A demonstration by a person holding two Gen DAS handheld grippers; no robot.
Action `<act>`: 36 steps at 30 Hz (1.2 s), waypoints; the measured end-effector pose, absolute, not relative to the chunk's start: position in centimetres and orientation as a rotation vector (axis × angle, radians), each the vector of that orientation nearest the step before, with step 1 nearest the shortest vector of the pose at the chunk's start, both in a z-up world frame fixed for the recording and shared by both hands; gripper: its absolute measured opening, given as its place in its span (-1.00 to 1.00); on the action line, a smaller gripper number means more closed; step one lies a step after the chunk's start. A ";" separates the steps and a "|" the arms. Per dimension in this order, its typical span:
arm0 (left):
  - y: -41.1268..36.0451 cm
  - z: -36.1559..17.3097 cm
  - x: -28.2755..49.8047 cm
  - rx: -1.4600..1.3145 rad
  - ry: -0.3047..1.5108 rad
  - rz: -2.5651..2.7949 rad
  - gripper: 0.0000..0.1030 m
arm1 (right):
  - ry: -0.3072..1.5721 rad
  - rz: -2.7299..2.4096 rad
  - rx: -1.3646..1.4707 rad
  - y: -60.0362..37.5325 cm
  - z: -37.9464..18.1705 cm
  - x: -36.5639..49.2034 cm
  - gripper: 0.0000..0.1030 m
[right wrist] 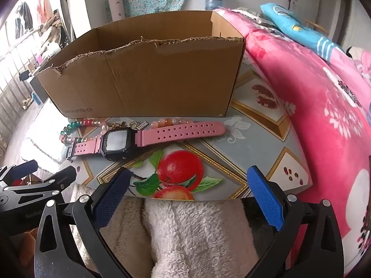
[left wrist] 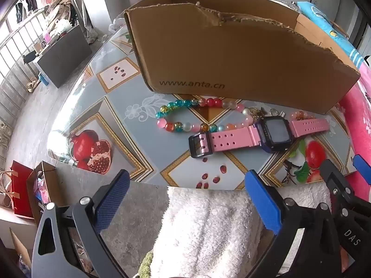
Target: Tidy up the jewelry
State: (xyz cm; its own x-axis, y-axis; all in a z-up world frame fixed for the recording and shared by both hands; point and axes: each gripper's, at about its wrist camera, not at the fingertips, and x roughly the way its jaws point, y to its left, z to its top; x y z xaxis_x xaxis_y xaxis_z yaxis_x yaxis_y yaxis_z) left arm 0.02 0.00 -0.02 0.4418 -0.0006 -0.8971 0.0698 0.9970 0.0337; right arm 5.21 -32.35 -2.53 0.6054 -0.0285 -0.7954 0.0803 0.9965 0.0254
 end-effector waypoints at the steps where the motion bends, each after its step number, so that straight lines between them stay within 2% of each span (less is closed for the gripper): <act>1: 0.0 0.0 0.0 0.068 1.112 -0.044 0.89 | 0.918 -0.063 0.061 -32.3 -2.5 5.2 0.87; 36: -0.1 -0.4 -0.7 0.071 1.112 -0.041 0.89 | 0.920 -0.053 0.065 -32.0 -2.3 5.3 0.87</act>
